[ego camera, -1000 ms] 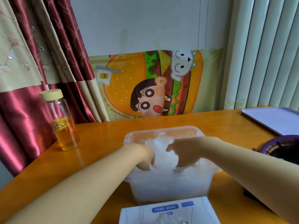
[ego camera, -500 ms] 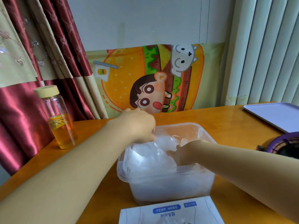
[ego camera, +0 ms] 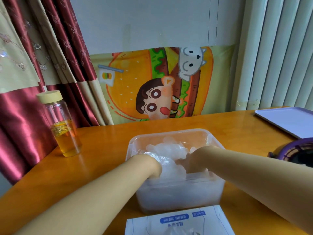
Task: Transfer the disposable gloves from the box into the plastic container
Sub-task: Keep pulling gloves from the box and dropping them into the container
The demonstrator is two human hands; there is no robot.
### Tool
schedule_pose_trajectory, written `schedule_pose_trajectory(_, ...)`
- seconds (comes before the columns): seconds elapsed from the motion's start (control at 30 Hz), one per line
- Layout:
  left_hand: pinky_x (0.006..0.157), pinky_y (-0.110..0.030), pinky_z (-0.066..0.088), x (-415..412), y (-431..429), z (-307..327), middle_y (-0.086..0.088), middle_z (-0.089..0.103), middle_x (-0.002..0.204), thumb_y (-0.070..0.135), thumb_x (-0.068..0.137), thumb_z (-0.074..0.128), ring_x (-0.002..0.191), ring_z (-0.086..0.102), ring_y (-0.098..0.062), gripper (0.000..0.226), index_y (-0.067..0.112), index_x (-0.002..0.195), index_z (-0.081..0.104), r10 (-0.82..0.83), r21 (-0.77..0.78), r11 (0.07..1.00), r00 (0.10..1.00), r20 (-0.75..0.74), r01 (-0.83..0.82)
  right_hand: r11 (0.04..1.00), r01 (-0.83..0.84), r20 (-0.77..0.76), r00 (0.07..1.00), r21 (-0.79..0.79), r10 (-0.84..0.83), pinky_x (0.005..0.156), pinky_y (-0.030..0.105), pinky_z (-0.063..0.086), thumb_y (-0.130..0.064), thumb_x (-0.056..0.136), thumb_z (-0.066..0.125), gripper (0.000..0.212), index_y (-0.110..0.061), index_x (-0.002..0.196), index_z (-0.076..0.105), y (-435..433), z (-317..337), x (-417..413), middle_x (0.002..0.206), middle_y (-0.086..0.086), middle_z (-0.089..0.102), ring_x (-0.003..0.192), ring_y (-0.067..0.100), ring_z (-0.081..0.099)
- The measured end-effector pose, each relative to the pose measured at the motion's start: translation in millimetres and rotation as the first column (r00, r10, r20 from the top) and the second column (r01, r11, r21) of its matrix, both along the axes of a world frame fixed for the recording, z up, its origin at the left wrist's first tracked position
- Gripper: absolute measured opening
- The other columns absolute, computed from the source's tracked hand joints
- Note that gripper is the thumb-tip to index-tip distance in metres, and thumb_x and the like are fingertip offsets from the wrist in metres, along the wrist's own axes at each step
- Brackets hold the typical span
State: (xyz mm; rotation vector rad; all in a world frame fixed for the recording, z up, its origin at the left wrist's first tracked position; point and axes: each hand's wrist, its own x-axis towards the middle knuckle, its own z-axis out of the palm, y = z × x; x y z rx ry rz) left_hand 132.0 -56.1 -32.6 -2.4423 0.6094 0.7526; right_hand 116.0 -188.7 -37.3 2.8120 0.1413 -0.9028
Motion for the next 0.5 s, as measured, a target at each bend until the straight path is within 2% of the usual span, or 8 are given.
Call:
schedule_pose_trajectory(0.1, 0.092, -0.04, 0.043, -2, 2, 5, -0.011, 0.05, 0.104, 0.008, 0.097, 0.043, 0.094, 0.048, -0.03, 0.031, 0.001, 0.124, 0.056, -0.03, 0.033, 0.999, 1.0, 0.01, 0.03, 0.998, 0.001, 0.019, 1.0, 0.065, -0.002, 0.089, 0.03, 0.047, -0.039, 0.095, 0.05, 0.074, -0.026, 0.152, 0.005, -2, 4, -6, 0.156, 0.008, 0.018, 0.132, 0.031, 0.037)
schedule_pose_trajectory(0.17, 0.095, -0.036, 0.043, -6, 6, 16, -0.01, 0.051, 0.132, 0.011, 0.097, 0.042, 0.116, 0.05, -0.031, 0.041, 0.01, 0.137, 0.049, -0.04, -0.01, 0.999, 0.999, 0.035, 0.04, 0.993, -0.045, 0.088, 0.996, 0.107, 0.035, 0.084, 0.019, 0.051, -0.038, 0.094, 0.054, 0.075, -0.019, 0.152, 0.011, -7, 9, -9, 0.155, 0.006, 0.022, 0.132, 0.029, 0.04)
schedule_pose_trajectory(0.23, 0.105, -0.037, 0.039, -12, 13, 33, -0.003, 0.041, 0.148, 0.03, 0.097, 0.048, 0.133, 0.04, -0.026, 0.049, 0.022, 0.145, 0.041, -0.054, -0.121, 0.991, 0.997, 0.062, 0.061, 0.989, -0.075, 0.131, 0.99, 0.131, 0.057, 0.088, 0.026, 0.052, -0.044, 0.089, 0.06, 0.079, -0.019, 0.151, 0.017, -12, 17, -13, 0.152, 0.003, 0.03, 0.122, 0.028, 0.051)
schedule_pose_trajectory(0.27, 0.107, -0.036, 0.037, -17, 18, 45, 0.001, 0.039, 0.149, 0.042, 0.095, 0.052, 0.134, 0.039, -0.023, 0.055, 0.027, 0.146, 0.039, -0.051, -0.182, 0.981, 0.997, 0.066, 0.063, 0.985, -0.067, 0.143, 0.989, 0.157, 0.045, 0.085, 0.027, 0.053, -0.045, 0.087, 0.061, 0.079, -0.019, 0.15, 0.021, -14, 22, -18, 0.148, 0.002, 0.035, 0.114, 0.026, 0.058)
schedule_pose_trajectory(0.33, 0.107, -0.033, 0.037, -26, 30, 67, 0.005, 0.041, 0.148, 0.052, 0.09, 0.056, 0.133, 0.041, -0.018, 0.059, 0.035, 0.144, 0.04, -0.018, -0.318, 0.948, 0.999, 0.034, 0.028, 0.975, -0.055, 0.168, 0.986, 0.215, 0.018, 0.07, 0.02, 0.05, -0.04, 0.088, 0.062, 0.069, -0.019, 0.146, 0.031, -19, 34, -27, 0.142, 0.001, 0.042, 0.103, 0.025, 0.064)
schedule_pose_trajectory(0.5, 0.106, -0.027, 0.034, -43, 72, 85, 0.013, 0.049, 0.14, 0.042, 0.094, 0.055, 0.129, 0.045, -0.008, 0.044, 0.04, 0.137, 0.047, 0.108, -0.621, 0.773, 0.992, -0.073, -0.129, 0.941, -0.06, 0.244, 0.969, 0.332, -0.024, 0.069, 0.02, 0.053, -0.023, 0.092, 0.06, 0.051, -0.015, 0.139, 0.044, -21, 50, -52, 0.133, 0.004, 0.052, 0.105, 0.026, 0.062)
